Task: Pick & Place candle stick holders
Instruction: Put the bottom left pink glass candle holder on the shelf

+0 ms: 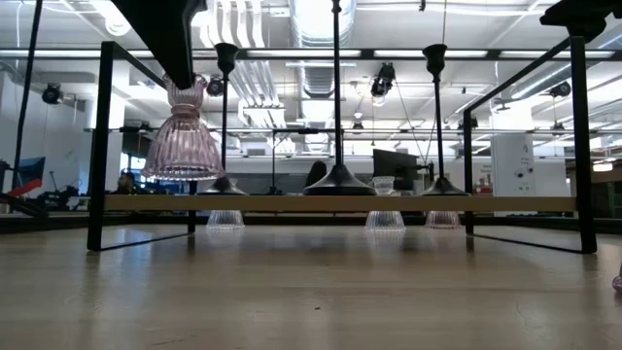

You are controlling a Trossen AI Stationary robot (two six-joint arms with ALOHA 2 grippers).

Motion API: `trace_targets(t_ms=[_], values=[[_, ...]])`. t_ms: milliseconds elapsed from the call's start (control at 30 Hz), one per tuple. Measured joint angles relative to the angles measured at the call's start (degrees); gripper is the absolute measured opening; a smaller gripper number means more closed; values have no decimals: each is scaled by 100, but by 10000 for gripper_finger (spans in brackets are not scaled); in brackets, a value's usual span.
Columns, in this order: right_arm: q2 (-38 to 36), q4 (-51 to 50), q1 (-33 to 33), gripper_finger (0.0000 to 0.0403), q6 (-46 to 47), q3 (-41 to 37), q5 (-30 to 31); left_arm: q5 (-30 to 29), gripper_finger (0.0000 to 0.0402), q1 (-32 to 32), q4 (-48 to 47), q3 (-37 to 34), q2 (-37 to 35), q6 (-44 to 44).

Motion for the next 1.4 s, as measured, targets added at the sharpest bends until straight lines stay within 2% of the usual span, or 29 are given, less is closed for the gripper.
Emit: trace_targets(t_ms=[700,1167,1400], values=[[0,0,-2,63,0,0,0,236,20,443,-11,-223,-53,188],[0,0,0,63,0,0,0,431,20,586,978,-1372,-879,58],[0,0,-2,63,0,-2,0,398,20,586,1159,-1488,-909,95]])
